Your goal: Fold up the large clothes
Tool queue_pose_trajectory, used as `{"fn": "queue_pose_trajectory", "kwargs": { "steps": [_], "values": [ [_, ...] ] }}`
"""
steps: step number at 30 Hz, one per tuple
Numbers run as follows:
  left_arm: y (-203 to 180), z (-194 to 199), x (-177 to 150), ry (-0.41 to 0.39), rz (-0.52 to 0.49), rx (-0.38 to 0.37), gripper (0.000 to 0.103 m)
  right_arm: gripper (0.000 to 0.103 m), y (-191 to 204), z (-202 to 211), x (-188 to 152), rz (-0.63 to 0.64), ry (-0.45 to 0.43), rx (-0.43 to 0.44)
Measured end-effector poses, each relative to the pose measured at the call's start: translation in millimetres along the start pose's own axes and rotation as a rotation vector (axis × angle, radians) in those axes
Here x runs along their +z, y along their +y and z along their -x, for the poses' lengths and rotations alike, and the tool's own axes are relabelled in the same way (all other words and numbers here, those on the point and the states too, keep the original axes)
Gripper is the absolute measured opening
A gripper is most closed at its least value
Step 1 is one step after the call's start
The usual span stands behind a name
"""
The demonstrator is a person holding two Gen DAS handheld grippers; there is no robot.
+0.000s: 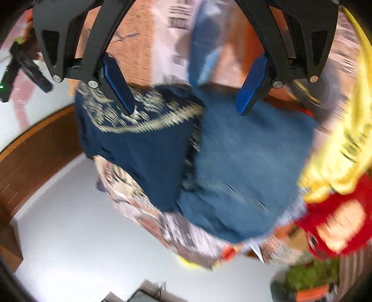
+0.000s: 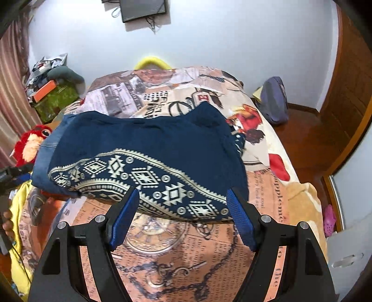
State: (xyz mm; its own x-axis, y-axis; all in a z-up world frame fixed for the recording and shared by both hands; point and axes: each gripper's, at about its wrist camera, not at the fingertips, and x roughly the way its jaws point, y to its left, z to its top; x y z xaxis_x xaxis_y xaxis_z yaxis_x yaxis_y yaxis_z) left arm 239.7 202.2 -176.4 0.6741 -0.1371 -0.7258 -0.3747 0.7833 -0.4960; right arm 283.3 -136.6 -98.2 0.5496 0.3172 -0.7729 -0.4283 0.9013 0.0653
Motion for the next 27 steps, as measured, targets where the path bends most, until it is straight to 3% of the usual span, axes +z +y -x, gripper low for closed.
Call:
{"fn": "queue_pose_trajectory", "kwargs": {
  "steps": [5, 7, 12, 19, 27],
  "values": [
    [4, -32, -8, 0.109, 0.128, -0.214, 0.085, 0.074, 10, -8, -3, 0.034, 0.010, -0.002],
    [5, -39, -10, 0.120, 0.162, -0.255, 0.082, 0.074, 12, -14, -5, 0.042, 0.020, -0.012],
    [11, -54, -13, 0.098, 0.227, -0.262, 0.080, 0.074, 12, -21, -9, 0.032, 0.035, 0.003],
    [-1, -57, -5, -0.011, 0.152, -0.234, 0.079, 0.074, 10, -36, -10, 0.038, 0.059, -0.004],
    [-2, -81, 0, -0.060, 0.198, -0.238, 0.078, 0.074, 6, -55, -14, -0.003, 0.102, 0.008]
  ]
}}
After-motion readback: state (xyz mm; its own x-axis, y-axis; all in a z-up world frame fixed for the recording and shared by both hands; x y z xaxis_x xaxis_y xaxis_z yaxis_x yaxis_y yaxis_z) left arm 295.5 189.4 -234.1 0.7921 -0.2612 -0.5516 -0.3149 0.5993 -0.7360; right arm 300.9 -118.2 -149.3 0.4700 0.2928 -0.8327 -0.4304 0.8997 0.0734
